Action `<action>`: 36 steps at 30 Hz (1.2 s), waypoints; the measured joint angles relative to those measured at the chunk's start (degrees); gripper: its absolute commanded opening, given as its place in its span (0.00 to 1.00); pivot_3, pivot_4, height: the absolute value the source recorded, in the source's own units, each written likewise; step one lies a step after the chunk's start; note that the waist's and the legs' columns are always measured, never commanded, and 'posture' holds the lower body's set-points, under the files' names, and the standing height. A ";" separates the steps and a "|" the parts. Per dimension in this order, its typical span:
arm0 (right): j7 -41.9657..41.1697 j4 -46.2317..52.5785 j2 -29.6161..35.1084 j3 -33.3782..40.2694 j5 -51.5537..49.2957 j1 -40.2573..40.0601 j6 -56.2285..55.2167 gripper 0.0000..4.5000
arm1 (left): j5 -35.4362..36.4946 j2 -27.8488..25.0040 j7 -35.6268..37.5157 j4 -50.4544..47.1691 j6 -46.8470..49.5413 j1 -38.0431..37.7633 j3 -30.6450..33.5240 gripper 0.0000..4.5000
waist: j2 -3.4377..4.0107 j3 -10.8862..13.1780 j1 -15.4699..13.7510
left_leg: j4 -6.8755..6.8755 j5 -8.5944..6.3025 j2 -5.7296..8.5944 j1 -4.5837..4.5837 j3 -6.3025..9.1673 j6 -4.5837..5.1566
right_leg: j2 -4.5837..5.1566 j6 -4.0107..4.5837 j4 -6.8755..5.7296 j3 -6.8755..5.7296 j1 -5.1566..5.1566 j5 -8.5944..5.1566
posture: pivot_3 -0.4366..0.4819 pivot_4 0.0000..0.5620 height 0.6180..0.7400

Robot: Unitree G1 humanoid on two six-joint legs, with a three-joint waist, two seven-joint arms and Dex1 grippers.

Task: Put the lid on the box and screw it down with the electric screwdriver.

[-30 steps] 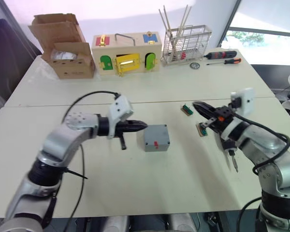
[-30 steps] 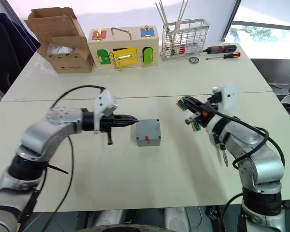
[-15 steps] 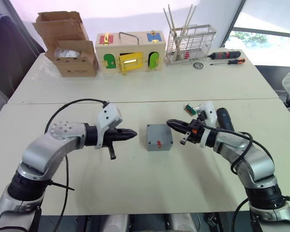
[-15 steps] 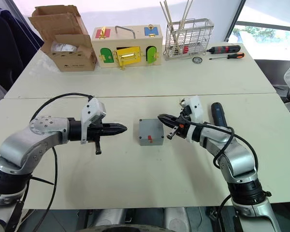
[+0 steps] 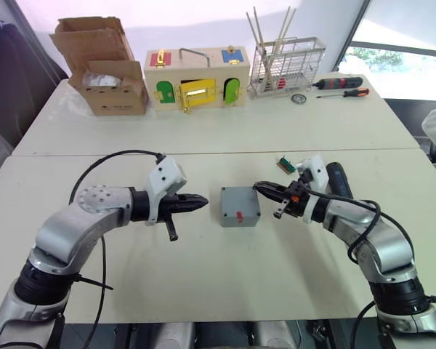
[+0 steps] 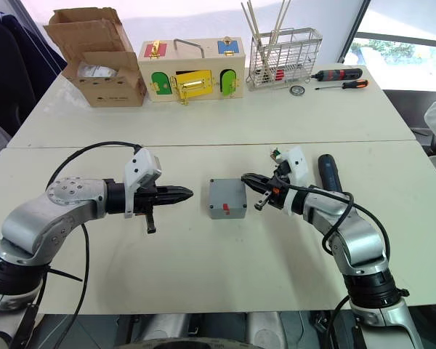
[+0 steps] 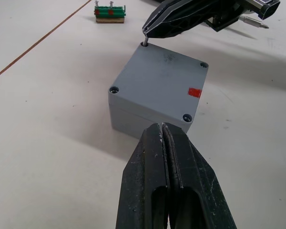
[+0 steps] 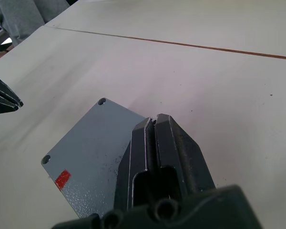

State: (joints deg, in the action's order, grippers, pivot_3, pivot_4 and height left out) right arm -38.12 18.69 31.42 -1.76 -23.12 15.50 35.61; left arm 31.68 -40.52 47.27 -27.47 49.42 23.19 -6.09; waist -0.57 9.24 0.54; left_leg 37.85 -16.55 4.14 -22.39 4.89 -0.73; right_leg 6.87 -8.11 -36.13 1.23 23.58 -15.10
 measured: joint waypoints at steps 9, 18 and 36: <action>-0.15 -1.63 -0.57 -1.31 1.58 0.69 -0.57 0.06 | -0.55 0.24 0.05 0.29 -0.53 1.20 -1.74 0.00 | 0.00 0.00 0.05 | 0.00 0.01 0.00 0.00 0.00 -0.02 | 0.00 0.00 -0.01 0.00 0.00 0.00 | 0.48 0.27 0.92; -2.07 -2.24 1.52 -0.93 1.50 2.25 0.13 0.90 | -1.27 2.13 0.01 0.58 -1.91 1.40 -2.44 0.00 | 0.00 0.00 -0.02 | 0.01 0.01 0.01 0.00 0.00 -0.02 | 0.00 0.00 0.00 0.00 -0.01 0.00 | 0.48 0.27 0.92; -14.17 -12.47 38.51 9.12 -7.59 13.63 27.96 1.00 | -1.70 8.37 5.18 -0.12 -8.62 7.33 -9.97 0.00 | 0.25 0.15 -1.17 | 0.24 -0.23 0.03 -0.10 -0.14 0.42 | 0.08 0.01 0.06 -0.01 -0.07 0.01 | 0.48 0.27 0.92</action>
State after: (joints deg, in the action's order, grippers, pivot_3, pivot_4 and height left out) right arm -52.29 6.22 69.93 7.37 -30.71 29.13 63.58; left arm 29.99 -32.15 52.45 -27.59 40.80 30.52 -16.06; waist -0.32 9.39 -0.63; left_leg 38.10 -16.78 4.17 -22.49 4.75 -0.32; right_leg 6.95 -8.10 -36.07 1.22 23.51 -15.09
